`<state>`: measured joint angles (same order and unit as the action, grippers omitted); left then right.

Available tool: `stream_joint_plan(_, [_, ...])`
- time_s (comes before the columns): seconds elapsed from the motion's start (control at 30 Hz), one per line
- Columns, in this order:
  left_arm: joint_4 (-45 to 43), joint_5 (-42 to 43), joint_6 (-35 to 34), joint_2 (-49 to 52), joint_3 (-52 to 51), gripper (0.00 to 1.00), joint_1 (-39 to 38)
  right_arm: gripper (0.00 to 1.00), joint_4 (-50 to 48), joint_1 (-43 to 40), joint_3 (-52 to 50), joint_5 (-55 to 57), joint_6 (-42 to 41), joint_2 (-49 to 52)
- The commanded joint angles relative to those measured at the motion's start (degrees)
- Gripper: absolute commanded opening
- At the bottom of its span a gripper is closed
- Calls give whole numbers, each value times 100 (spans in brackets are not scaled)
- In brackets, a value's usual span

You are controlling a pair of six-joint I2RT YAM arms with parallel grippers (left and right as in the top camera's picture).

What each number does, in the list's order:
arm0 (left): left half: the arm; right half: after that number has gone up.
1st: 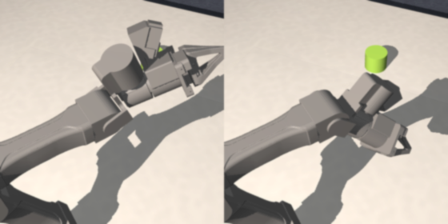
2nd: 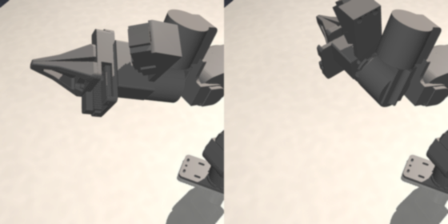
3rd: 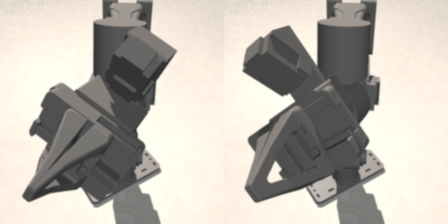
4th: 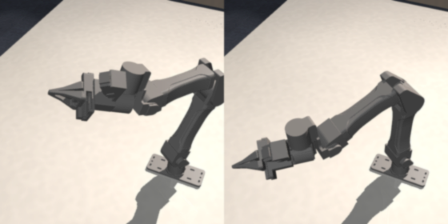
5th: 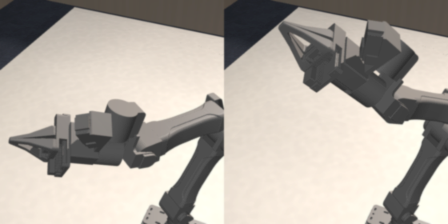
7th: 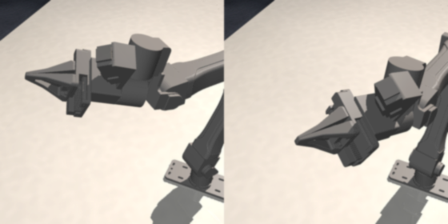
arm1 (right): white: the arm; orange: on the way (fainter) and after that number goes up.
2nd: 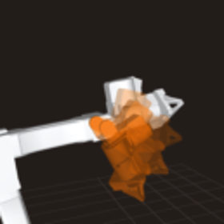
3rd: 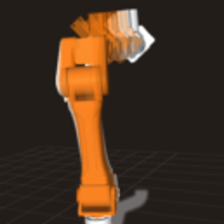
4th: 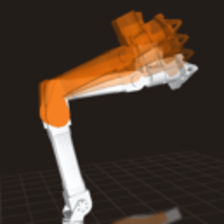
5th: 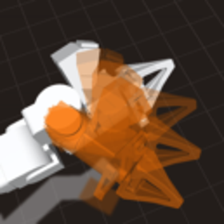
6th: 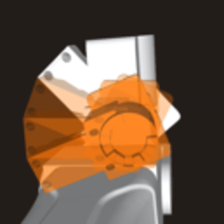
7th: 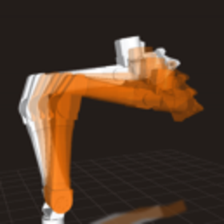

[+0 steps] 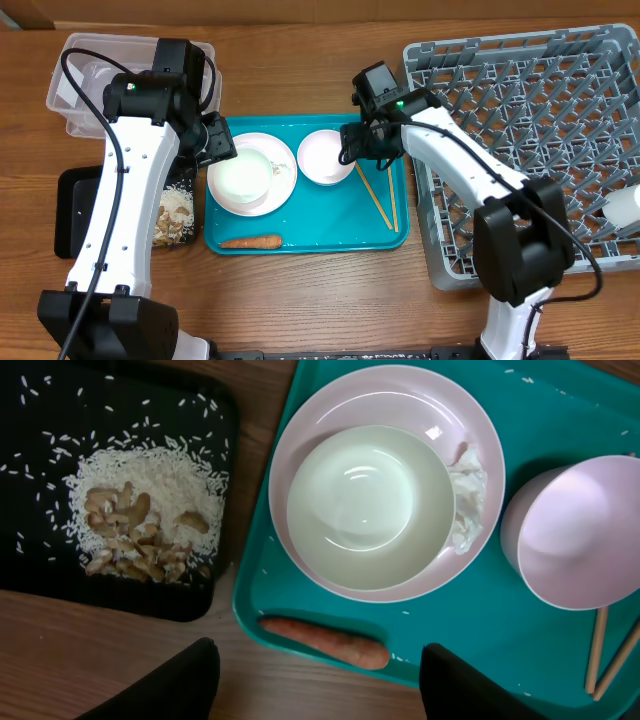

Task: Sort waste into correct bins and load items into the dishwasher
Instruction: 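Reach the right gripper to the pink bowl and grasp its rim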

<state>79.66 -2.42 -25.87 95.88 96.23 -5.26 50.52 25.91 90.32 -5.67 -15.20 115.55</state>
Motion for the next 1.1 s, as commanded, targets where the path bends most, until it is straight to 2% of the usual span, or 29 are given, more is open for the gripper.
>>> stream_joint_plan(0.0, [-35,-72,-120,-116,103,67,-2,59,-37,-2,81,-87,-146,264])
stream_joint_plan(0.03, [-35,-72,-120,-116,103,67,-2,56,-33,-2,76,-85,-146,317])
stream_joint_plan(0.2, [-33,-74,-118,-116,103,67,-2,53,-39,2,-37,-85,-162,402])
stream_joint_plan(0.47, [-35,-72,-118,-116,103,68,-2,34,-48,0,-37,-83,-162,404])
stream_joint_plan(0.63, [-35,-74,-118,-116,103,67,-2,31,103,2,-37,-81,-341,407])
stream_joint_plan(0.9, [-31,-72,-118,-116,103,68,-2,19,234,2,-37,-81,-590,407])
stream_joint_plan(1.07, [-31,-72,-118,-116,103,68,-2,17,297,2,-37,-81,-590,407])
